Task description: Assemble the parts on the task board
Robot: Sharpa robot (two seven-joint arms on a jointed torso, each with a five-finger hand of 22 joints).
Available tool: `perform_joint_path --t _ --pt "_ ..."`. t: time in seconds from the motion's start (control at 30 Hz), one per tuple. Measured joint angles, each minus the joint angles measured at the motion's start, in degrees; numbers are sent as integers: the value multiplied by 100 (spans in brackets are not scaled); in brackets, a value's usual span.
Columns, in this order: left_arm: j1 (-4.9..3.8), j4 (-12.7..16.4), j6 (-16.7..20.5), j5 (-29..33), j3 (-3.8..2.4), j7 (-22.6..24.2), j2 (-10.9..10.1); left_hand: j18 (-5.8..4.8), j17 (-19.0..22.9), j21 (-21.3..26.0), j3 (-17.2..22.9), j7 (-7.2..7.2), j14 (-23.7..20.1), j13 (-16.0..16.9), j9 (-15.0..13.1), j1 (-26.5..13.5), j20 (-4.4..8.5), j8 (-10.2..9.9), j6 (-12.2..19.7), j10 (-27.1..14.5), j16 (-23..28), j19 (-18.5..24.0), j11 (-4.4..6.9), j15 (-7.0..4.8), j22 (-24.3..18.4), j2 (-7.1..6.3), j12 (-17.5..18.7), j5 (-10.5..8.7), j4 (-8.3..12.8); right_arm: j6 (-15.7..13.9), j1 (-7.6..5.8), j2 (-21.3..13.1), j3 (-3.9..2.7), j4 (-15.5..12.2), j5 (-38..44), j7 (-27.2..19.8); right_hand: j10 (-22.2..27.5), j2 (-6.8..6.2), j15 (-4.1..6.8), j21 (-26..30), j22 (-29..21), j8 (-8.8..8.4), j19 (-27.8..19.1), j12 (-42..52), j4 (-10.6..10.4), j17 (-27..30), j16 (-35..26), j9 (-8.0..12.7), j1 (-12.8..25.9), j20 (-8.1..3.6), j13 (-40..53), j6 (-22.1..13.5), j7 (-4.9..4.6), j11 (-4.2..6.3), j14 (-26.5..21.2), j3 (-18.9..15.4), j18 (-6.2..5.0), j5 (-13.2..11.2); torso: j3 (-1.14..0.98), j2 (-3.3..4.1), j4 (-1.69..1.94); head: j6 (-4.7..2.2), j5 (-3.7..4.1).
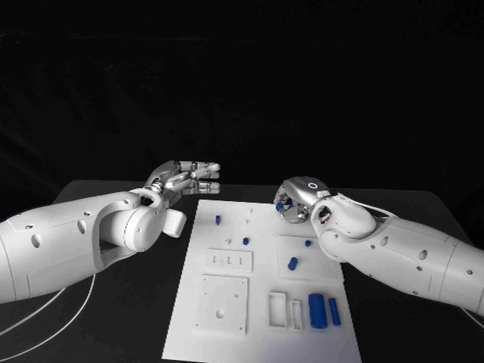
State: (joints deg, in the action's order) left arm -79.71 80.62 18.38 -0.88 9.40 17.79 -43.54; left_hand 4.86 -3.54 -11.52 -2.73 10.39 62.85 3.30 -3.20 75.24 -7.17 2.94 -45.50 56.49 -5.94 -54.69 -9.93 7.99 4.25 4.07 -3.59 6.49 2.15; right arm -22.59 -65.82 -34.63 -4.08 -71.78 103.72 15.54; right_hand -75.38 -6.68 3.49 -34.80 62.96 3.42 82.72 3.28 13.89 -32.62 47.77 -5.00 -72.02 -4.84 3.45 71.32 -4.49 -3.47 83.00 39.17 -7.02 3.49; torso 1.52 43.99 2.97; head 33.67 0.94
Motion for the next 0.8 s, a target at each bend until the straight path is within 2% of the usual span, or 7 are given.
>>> perform_joint_path --t 0.1,0.33,0.43,0.73,0.8 --pt "0 -9 1 0 0 -2 10 0 0 0 0 0 0 0 0 0 0 0 0 0 0 0 0 0 0 0 0 0 0 -75 -6 110 -2 60 10 71 0 0 0 40 35 -14 0 0 0 0 0 0 0 0 0 19 -15 0 0 0 1 0 2 8 6 -29 5" --pt "-2 -22 2 -1 0 -6 49 0 0 0 0 1 0 0 0 0 0 0 -1 0 0 0 0 0 0 0 0 0 0 -174 -7 424 1 288 20 151 -1 -1 0 134 83 7 9 0 0 0 -34 0 -1 -8 0 21 -14 0 0 0 6 -17 7 19 16 -146 12" --pt "-3 -24 2 -1 0 -6 60 0 0 0 0 1 0 0 0 -1 0 0 -1 0 0 0 0 0 0 -1 0 0 0 -195 -8 561 1 364 24 159 -1 -1 0 135 85 7 20 -1 -1 1 -34 0 -1 -19 0 20 -14 0 0 0 43 -18 8 31 24 -193 -4" --pt "-3 -27 1 -1 -1 -6 88 0 0 0 0 3 -22 0 0 -24 0 0 -3 0 0 0 0 22 0 -23 0 0 0 -223 -7 797 1 525 40 159 -2 -1 0 220 145 7 29 -9 -1 1 -35 0 -2 -27 0 15 -19 1 0 0 50 -39 19 39 48 -222 -21" --pt "-3 -27 1 -1 -1 -6 92 0 0 0 0 3 -22 0 -1 -23 0 0 -3 0 0 0 0 22 0 -23 0 0 0 -229 -7 844 1 546 43 157 -2 -1 -1 238 161 6 41 -12 -8 1 -35 0 -3 -38 0 14 -19 2 1 7 83 -39 19 43 51 -235 -42"
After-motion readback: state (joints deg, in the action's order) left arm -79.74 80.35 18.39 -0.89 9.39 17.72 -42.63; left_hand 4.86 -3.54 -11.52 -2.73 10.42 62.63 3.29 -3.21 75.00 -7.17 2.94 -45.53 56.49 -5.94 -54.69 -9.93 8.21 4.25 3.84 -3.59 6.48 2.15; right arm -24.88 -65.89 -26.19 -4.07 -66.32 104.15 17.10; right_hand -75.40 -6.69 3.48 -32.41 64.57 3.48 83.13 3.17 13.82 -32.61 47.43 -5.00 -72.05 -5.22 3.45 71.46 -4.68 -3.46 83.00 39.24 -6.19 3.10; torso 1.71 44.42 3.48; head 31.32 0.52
